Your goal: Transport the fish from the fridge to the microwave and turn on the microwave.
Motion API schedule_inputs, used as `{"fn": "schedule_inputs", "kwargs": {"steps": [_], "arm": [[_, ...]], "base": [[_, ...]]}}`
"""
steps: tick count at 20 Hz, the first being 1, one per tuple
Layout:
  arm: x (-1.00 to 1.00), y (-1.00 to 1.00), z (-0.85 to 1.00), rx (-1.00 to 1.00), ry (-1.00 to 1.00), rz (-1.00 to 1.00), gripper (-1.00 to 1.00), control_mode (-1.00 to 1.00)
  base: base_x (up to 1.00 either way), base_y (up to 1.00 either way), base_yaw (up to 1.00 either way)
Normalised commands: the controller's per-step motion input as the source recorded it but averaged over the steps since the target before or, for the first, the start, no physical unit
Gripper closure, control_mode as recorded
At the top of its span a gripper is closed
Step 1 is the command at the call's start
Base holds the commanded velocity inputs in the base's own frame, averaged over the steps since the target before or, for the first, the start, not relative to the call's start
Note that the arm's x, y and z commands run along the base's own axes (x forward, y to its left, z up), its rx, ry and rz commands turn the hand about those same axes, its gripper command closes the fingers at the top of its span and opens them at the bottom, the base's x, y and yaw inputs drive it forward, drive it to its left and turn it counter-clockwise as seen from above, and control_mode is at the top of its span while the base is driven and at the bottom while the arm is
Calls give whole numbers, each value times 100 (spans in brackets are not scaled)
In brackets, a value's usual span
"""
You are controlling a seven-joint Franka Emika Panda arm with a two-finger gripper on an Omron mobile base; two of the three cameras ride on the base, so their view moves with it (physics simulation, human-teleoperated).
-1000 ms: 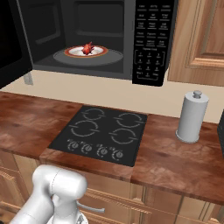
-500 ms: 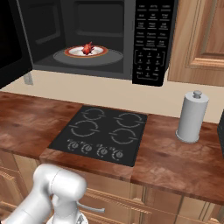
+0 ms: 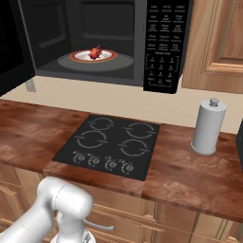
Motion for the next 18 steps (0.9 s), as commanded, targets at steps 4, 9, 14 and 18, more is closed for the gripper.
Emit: {"fn": "schedule_inputs", "kwargs": {"steps": [4,9,14,18], "arm": [[31,0,0,0,0,-13,100,-100],[31,0,0,0,0,-12,100,-100],[33,0,0,0,0,-10,100,-100],[30,0,0,0,0,-9,100,-100]], "base": [[0,0,0],[0,0,0],[0,0,0],[0,0,0]]}}
